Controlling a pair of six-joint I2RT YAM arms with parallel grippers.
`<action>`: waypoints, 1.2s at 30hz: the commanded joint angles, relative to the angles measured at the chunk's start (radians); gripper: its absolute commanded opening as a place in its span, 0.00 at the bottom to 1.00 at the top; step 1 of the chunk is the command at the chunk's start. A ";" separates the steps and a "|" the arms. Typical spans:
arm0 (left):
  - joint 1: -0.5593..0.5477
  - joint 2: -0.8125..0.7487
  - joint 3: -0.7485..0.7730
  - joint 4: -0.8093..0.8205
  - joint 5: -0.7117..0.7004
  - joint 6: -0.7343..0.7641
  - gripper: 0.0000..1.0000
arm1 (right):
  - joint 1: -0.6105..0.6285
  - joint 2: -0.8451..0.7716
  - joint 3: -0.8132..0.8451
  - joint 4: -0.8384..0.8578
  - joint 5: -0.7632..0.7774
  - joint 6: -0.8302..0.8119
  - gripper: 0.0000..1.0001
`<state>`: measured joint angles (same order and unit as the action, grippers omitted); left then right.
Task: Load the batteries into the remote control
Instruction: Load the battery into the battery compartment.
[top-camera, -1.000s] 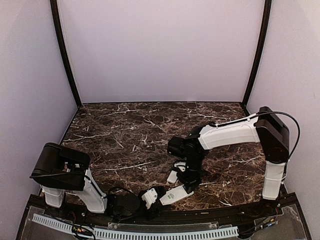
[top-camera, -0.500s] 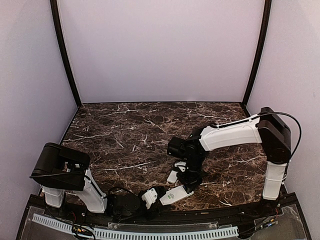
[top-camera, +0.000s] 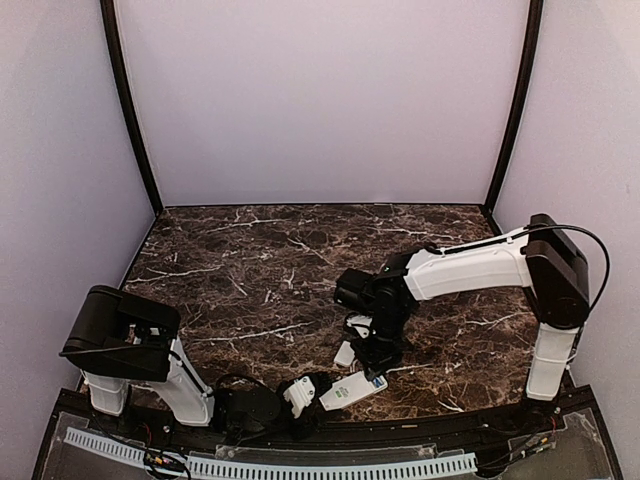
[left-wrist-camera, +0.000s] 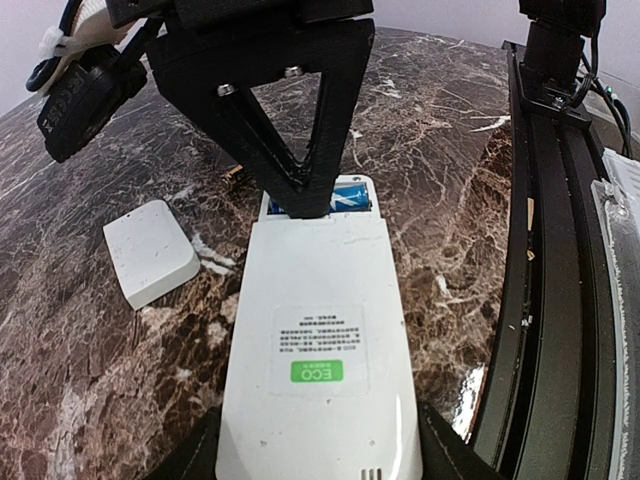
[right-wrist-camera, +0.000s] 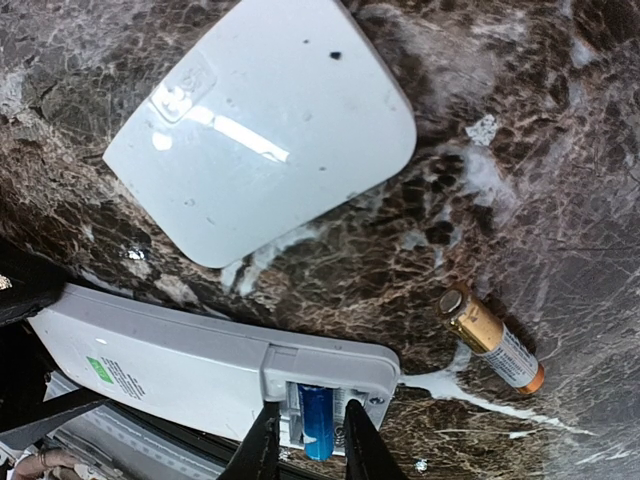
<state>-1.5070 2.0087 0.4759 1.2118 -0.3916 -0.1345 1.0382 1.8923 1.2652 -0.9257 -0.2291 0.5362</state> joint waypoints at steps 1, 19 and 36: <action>0.001 0.033 -0.007 -0.121 0.045 0.017 0.00 | 0.008 0.006 -0.012 0.092 0.037 -0.001 0.22; 0.001 0.034 -0.003 -0.128 0.045 0.018 0.00 | 0.005 -0.160 -0.114 0.027 0.046 0.077 0.06; 0.001 0.035 -0.002 -0.134 0.045 0.016 0.00 | 0.006 -0.105 -0.159 0.144 -0.010 0.094 0.00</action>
<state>-1.5070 2.0102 0.4774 1.2118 -0.3904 -0.1337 1.0405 1.7657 1.1213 -0.8230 -0.2142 0.6121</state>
